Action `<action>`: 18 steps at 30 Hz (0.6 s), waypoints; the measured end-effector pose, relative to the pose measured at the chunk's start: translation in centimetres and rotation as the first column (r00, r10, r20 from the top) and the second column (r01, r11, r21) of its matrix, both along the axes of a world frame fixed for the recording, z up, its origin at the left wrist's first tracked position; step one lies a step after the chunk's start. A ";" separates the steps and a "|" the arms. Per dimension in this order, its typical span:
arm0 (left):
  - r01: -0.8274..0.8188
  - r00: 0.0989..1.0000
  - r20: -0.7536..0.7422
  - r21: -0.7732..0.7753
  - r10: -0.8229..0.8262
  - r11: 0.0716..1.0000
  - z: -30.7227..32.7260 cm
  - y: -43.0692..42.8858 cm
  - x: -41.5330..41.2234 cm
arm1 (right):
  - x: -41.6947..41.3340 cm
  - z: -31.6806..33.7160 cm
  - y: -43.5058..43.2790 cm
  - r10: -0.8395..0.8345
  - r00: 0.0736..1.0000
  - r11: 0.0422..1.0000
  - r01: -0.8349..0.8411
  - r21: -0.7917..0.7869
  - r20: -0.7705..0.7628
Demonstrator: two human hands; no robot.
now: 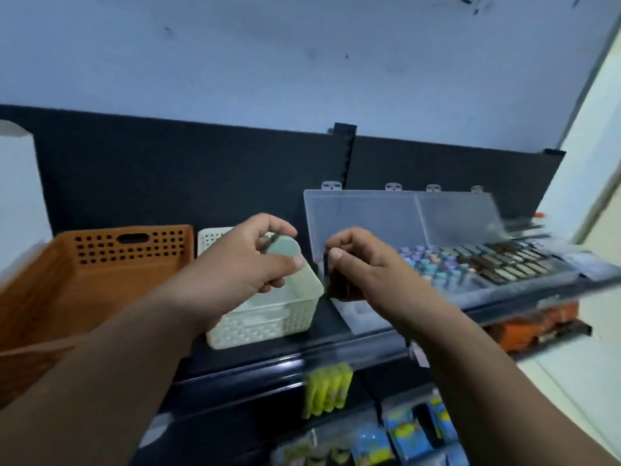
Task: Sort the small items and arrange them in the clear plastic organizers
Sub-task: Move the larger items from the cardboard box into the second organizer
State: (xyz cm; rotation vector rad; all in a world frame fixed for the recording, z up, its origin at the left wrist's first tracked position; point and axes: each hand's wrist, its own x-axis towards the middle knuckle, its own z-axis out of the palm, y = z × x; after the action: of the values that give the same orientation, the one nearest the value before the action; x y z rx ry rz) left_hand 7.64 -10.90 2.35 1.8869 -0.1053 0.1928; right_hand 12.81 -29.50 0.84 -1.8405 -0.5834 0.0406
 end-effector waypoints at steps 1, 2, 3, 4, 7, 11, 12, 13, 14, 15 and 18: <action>0.023 1.000 -0.003 -0.015 -0.024 1.000 -0.3 -1.8 0.2 | 0.0 -0.5 -1.9 -0.035 0.999 0.999 0.035 -0.006 -0.005; 0.054 0.998 -0.008 -0.035 -0.055 0.998 -0.8 -4.1 0.5 | -0.3 -1.1 -4.2 -0.068 0.998 0.998 0.068 -0.007 -0.017; 0.078 0.997 -0.016 -0.057 -0.079 0.995 -1.3 -6.1 0.8 | -0.4 -1.7 -6.1 -0.093 0.995 0.996 0.093 -0.009 -0.031; 0.103 0.994 -0.028 -0.079 -0.106 0.992 -1.8 -8.4 1.1 | -0.6 -2.2 -8.4 -0.122 0.991 0.993 0.122 -0.008 -0.046; 0.166 0.981 -0.078 -0.156 -0.179 0.974 -2.6 -14.5 2.2 | -1.4 -3.2 -14.1 -0.212 0.971 0.976 0.216 0.032 -0.110; 0.256 0.946 -0.140 -0.231 -0.292 0.939 -2.7 -21.7 3.9 | -2.2 -3.7 -21.2 -0.328 0.930 0.938 0.341 0.057 -0.164; 0.276 0.937 -0.147 -0.240 -0.316 0.931 -2.7 -23.4 4.5 | -2.4 -3.8 -23.0 -0.356 0.918 0.926 0.372 0.067 -0.175; 0.289 0.931 -0.152 -0.250 -0.332 0.924 -2.8 -24.8 5.0 | -2.5 -4.0 -24.4 -0.371 0.910 0.916 0.391 0.085 -0.187; 0.305 0.923 -0.157 -0.263 -0.352 0.915 -3.0 -26.3 5.6 | -2.5 -4.3 -25.8 -0.388 0.900 0.905 0.413 0.103 -0.197; 0.319 0.915 -0.159 -0.279 -0.371 0.906 -3.1 -27.5 6.3 | -2.4 -4.5 -26.9 -0.405 0.891 0.894 0.433 0.118 -0.205; 0.362 0.888 -0.162 -0.332 -0.431 0.871 -3.7 -31.1 8.6 | -1.4 -5.4 -29.8 -0.476 0.856 0.852 0.506 0.135 -0.204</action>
State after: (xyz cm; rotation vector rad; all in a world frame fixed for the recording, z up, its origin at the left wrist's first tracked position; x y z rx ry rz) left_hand 16.27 -42.00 -1.34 1.5364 -0.2905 -0.2854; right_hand 11.45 -59.32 -4.59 -1.7341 0.0170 -0.2001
